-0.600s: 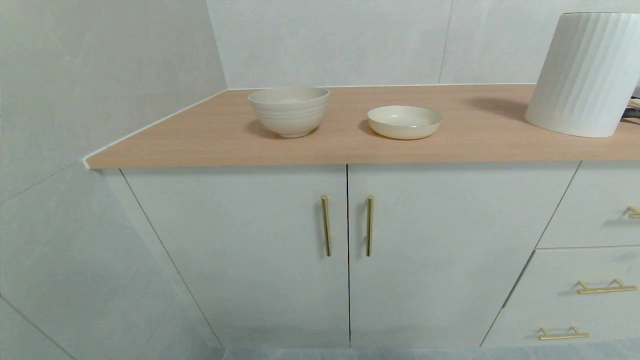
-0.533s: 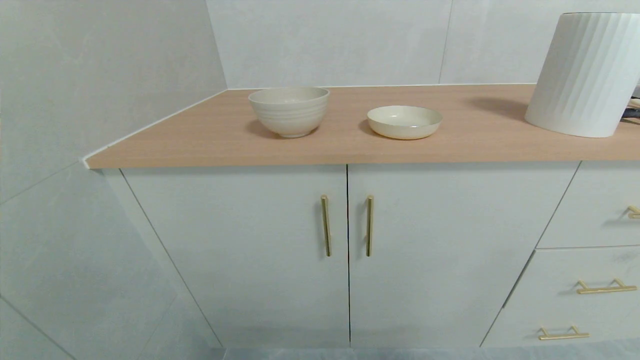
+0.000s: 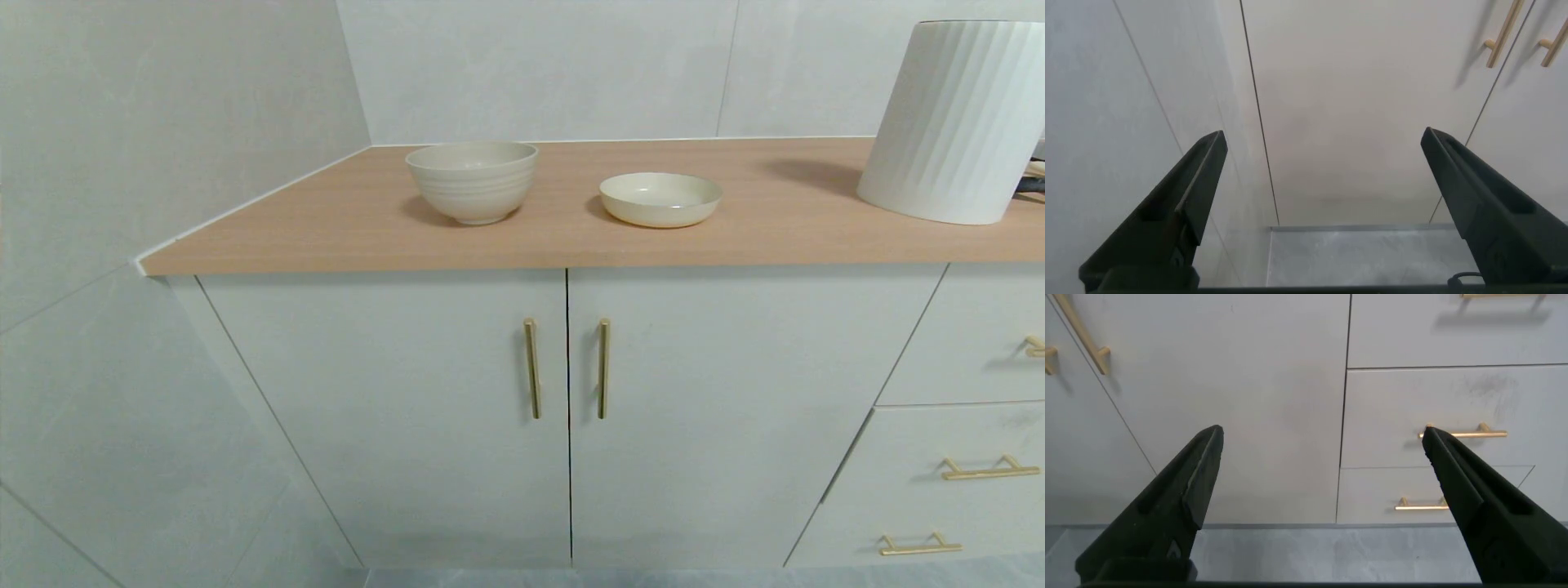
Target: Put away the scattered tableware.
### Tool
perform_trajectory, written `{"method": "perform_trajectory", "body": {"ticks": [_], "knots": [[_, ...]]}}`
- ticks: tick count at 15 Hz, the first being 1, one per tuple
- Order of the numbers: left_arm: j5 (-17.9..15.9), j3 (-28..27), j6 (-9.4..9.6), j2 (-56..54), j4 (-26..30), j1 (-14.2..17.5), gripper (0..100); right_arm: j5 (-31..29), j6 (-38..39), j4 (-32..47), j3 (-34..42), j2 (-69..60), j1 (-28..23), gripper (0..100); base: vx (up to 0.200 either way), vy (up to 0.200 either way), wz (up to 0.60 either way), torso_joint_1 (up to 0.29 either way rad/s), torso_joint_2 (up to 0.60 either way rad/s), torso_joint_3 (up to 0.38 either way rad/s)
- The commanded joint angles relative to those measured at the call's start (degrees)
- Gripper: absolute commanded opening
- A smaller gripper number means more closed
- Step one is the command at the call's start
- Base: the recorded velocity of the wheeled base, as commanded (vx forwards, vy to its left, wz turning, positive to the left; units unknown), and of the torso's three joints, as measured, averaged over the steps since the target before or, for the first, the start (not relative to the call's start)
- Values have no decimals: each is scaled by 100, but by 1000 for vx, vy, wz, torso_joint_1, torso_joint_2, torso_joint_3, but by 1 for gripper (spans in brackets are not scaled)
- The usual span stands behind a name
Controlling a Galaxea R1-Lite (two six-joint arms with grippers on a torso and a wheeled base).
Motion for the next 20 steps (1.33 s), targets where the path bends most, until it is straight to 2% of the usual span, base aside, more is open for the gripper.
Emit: {"method": "perform_trajectory", "body": {"ticks": [1,4,6,8,10,11,13,16,18,20], "knots": [[0,1,0,0,-4,2,100,5,-2,-2,0,5,1,100,0,0,0,0,0,0],[0,1,0,0,-4,2,100,-4,-20,-2,0,5,1,100,0,0,0,0,0,0],[0,1,0,0,-4,2,100,242,-134,-37,-396,137,28,100,0,0,0,0,0,0],[0,1,0,0,-4,2,100,901,-134,33,-1644,1648,160,100,0,0,0,0,0,0],[0,1,0,0,-4,2,100,1631,-345,24,-2171,3195,186,100,0,0,0,0,0,0],[0,1,0,0,-4,2,100,1798,-336,-2,-2452,3942,335,100,0,0,0,0,0,0],[0,1,0,0,-4,2,100,1745,-108,-169,-3243,5322,1267,100,0,0,0,0,0,0],[0,1,0,0,-4,2,100,1270,59,-547,-4034,6764,2410,100,0,0,0,0,0,0],[0,1,0,0,-4,2,100,1218,68,-890,-4342,7546,2524,100,0,0,0,0,0,0],[0,1,0,0,-4,2,100,1288,578,-1136,-4764,8249,2770,100,0,0,0,0,0,0]]}}
